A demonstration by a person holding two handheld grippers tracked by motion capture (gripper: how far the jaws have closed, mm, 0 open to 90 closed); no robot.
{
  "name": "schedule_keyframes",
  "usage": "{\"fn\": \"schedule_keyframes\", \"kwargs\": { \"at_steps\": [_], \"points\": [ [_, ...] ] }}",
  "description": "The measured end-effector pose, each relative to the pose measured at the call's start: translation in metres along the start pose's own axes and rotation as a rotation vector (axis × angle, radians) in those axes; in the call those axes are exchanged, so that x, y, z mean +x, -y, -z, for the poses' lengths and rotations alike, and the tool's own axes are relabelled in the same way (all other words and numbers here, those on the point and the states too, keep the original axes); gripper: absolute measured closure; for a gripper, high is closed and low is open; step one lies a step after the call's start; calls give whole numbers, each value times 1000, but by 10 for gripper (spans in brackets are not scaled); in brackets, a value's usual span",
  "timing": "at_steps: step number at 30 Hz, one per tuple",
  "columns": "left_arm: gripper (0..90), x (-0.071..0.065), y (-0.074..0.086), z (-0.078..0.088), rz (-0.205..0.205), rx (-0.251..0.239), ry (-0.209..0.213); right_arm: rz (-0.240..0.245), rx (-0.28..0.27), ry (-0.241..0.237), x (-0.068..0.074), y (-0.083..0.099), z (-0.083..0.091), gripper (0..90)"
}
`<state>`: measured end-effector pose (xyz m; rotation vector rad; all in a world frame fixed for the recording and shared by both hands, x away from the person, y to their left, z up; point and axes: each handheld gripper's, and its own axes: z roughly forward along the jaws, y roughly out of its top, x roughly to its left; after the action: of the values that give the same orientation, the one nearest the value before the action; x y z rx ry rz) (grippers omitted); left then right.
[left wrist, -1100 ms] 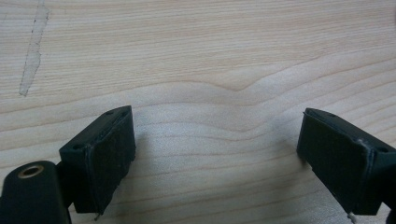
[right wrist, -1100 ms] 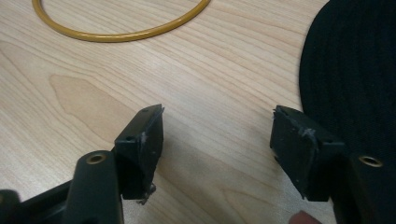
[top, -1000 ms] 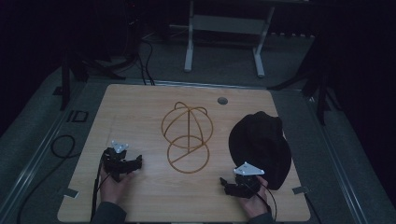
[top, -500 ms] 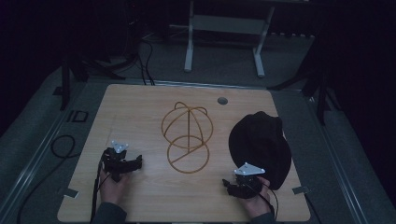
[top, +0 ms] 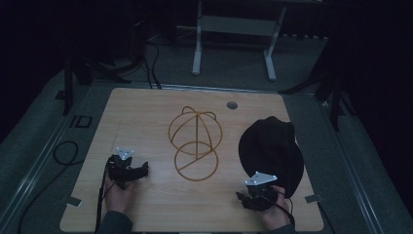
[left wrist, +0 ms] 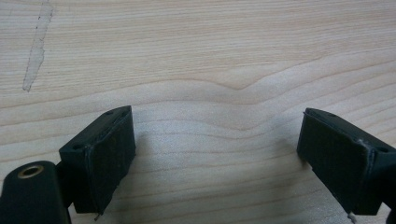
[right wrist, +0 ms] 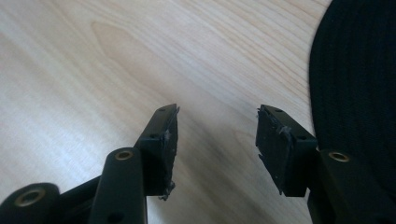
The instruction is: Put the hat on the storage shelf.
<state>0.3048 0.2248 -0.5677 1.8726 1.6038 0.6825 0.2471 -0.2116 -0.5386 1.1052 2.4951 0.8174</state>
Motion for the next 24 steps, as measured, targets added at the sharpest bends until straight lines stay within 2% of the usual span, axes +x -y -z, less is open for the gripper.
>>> {"fn": "schedule_keyframes", "kwargs": {
  "at_steps": [9,24],
  "points": [
    [119,0,0,0,3,-2,-2,38,62,-18,-7,-6,13,569],
    [119,-1,0,0,7,-3,-2,-3,110,4,-36,-9,36,570]
  ]
}}
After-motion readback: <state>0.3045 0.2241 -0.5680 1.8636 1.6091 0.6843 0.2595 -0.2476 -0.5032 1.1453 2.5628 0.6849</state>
